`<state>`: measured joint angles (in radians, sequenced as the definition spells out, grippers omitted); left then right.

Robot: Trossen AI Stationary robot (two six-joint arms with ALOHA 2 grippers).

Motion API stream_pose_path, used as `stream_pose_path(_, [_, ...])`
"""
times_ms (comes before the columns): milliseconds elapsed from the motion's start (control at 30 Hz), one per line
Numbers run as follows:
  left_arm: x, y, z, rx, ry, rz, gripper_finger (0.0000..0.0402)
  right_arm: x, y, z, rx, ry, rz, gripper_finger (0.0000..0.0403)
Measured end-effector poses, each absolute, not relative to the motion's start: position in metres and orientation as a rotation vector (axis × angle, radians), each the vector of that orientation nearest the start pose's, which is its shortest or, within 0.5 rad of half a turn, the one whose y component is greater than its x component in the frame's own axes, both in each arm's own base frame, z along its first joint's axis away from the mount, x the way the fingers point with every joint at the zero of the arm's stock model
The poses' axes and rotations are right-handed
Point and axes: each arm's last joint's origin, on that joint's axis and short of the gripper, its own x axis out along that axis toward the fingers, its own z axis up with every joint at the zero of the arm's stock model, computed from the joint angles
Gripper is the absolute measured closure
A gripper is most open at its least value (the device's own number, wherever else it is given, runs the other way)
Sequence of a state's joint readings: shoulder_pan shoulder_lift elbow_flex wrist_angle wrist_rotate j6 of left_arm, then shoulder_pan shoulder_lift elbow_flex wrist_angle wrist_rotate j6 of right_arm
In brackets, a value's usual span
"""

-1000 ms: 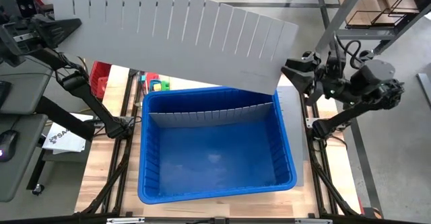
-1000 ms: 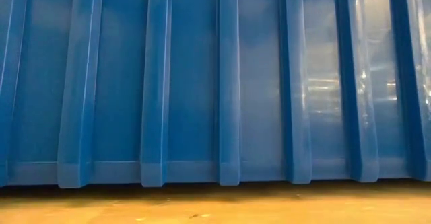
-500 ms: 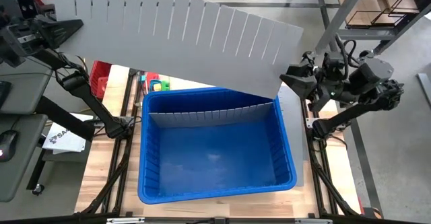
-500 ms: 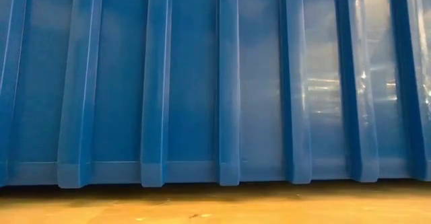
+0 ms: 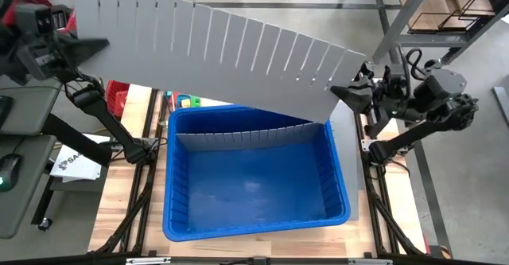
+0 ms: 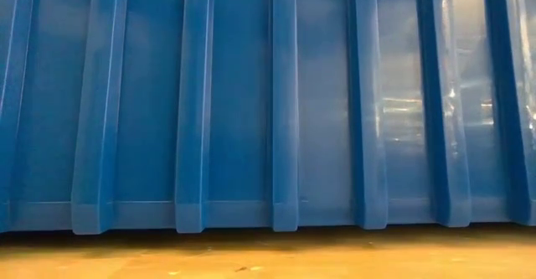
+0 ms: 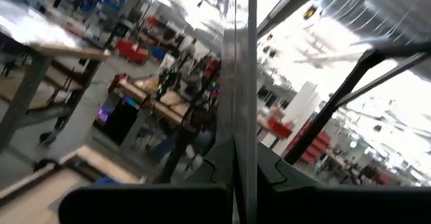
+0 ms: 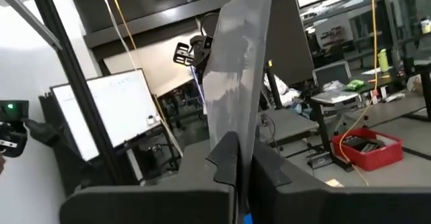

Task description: Sort blocks

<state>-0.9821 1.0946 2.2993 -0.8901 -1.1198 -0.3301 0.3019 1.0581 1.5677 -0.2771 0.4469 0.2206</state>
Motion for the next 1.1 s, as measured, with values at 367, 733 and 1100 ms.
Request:
stream_pose_path(367, [0.041, -0.019, 0.568, -0.517, 0.156, 0.060, 0.0384, 0.134, 0.031, 0.521, 0.389, -0.128, -0.027, 0.0402])
stream_pose_path(733, [0.074, -0.075, 0.532, -0.294, 0.457, -0.052, 0.0397, 0.137, 0.039, 0.491, 0.466, 0.214, 0.117, 0.0402])
stream_pose_path(1100, [0.092, -0.131, 0.489, -0.206, 0.607, -0.063, 0.0398, 0.166, 0.090, 0.444, 0.564, 0.700, 0.155, 0.0403])
